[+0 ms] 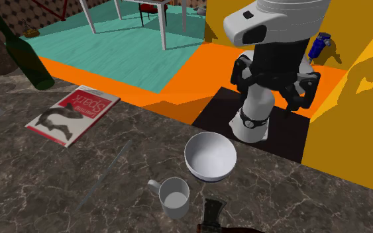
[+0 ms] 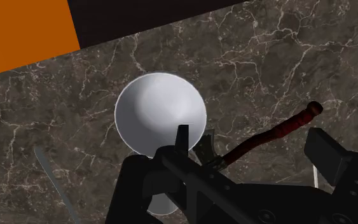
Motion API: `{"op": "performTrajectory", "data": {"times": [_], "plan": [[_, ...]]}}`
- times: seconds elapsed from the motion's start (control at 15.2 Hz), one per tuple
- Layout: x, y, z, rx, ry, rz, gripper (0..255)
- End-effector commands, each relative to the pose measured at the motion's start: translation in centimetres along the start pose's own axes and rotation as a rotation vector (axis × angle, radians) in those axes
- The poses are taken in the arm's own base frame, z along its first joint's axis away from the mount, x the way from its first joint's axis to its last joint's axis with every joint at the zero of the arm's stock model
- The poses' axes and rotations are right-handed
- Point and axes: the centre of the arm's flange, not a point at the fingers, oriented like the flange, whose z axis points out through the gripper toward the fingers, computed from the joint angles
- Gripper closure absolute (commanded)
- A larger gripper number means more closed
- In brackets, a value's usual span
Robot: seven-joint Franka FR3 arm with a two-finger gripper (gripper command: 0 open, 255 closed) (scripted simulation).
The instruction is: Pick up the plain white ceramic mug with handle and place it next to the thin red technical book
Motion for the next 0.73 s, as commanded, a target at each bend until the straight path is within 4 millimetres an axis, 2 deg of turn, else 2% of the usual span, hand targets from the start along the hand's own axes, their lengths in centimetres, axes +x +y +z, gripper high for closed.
{"op": "performTrajectory", "data": {"times": [0.0,0.66], "plan": [[0.0,0.0,0.0,0.000,0.000,0.000,0],[9.8,1.5,7.1,-0.052,0.074,0.065,0]]}}
